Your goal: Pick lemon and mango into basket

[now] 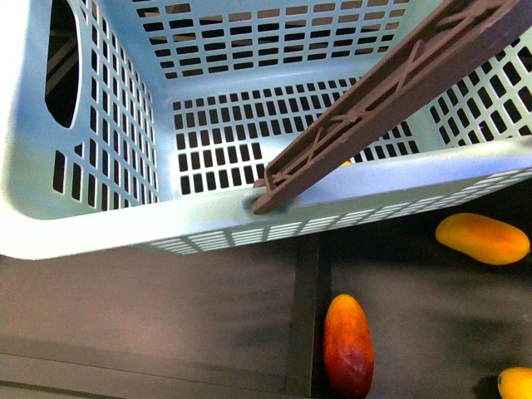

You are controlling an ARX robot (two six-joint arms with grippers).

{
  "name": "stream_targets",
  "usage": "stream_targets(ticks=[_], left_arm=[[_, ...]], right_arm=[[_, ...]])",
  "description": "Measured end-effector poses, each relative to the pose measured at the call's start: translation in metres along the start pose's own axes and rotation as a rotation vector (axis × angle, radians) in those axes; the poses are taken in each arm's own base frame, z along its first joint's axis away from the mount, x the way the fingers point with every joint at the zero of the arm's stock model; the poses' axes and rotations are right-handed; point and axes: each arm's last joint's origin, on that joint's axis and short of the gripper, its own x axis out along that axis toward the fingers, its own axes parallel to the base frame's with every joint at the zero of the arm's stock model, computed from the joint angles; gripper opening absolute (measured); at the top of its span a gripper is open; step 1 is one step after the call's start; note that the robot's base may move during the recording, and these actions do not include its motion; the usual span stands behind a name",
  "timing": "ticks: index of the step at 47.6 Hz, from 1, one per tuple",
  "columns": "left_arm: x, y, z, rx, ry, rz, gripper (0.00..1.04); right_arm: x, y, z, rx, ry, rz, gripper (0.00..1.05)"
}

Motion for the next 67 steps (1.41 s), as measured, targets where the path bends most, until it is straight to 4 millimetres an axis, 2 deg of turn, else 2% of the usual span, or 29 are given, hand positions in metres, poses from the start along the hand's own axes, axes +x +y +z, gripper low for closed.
stream_targets(ticks=[9,17,27,44,57,60,67], left_arm=[[0.0,0.0,0.0,0.0,-0.001,0.001,0.04],[0.0,0.0,0.0,0.0,-0.01,0.007,0.04],[0.0,0.0,0.0,-0.001,-0.004,0.003,0.04],[0.0,0.0,0.0,0.0,-0.006,0.005,0.04],[0.0,0.0,0.0,0.0,-0.006,0.004,0.04],[0.0,0.0,0.0,-0.001,-0.005,0.003,0.04],[0.0,0.0,0.0,-0.001,-0.005,0.004,0.04]], right_arm=[[0.028,0.031,-0.017,0.007,0.029,-0.011,0.96],[0.045,0.047,-0.033,0.002,0.048,-0.038,0.96],[0.063,0.067,-0.042,0.046,0.06,-0.04,0.96],[0.096,0.084,-0.049,0.093,0.069,-0.076,0.96],[0.109,0.089,-0.052,0.093,0.081,-0.101,0.96],[0.111,0.09,-0.052,0.092,0.083,-0.105,0.91],[0.112,0.088,-0.053,0.085,0.083,-0.111,0.68]])
